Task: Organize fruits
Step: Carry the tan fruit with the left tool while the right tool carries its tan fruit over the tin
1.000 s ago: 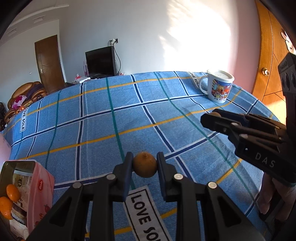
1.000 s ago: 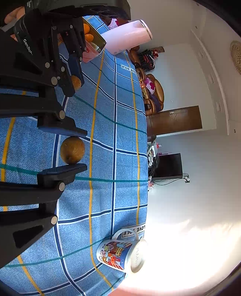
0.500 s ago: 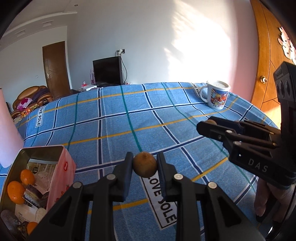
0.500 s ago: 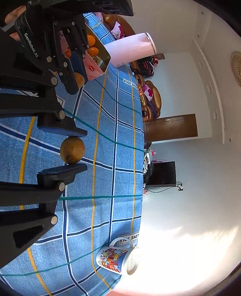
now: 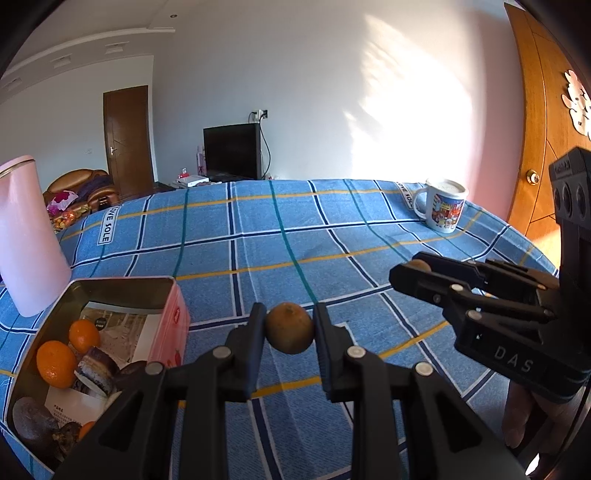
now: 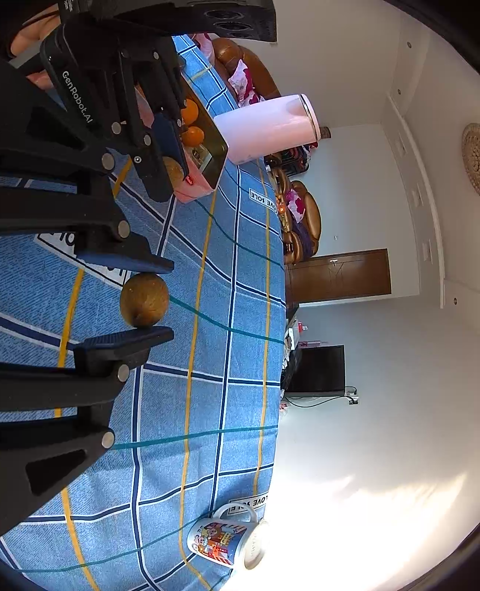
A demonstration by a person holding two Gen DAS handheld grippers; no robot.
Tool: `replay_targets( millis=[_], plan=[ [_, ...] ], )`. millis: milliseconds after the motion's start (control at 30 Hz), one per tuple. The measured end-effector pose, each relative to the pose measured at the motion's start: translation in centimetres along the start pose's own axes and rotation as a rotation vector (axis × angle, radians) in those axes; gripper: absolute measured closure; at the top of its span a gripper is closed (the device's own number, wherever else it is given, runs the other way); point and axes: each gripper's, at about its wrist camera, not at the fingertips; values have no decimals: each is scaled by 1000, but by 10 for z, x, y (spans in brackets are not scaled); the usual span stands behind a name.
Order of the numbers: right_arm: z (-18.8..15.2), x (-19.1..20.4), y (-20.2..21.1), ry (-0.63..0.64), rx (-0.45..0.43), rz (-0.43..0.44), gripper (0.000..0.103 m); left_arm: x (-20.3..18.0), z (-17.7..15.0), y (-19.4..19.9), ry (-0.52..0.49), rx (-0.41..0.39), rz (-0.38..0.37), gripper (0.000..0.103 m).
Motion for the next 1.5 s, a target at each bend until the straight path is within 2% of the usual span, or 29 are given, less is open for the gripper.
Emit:
replay_targets(
  millis=[600, 1500],
  plan=[
    [3, 35, -5, 49, 0, 64, 72, 27, -9, 29, 32, -63, 53, 76],
    [29, 95, -8, 165, -32, 128, 72, 74, -17, 60, 102, -102, 147, 76]
  ],
)
Point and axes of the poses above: each gripper's, at about its wrist camera, not at the fingertips, and y roughly against the way its jaws point, x to its left, z to its top, and after that the axes turned 8 degrees about x, right-handed
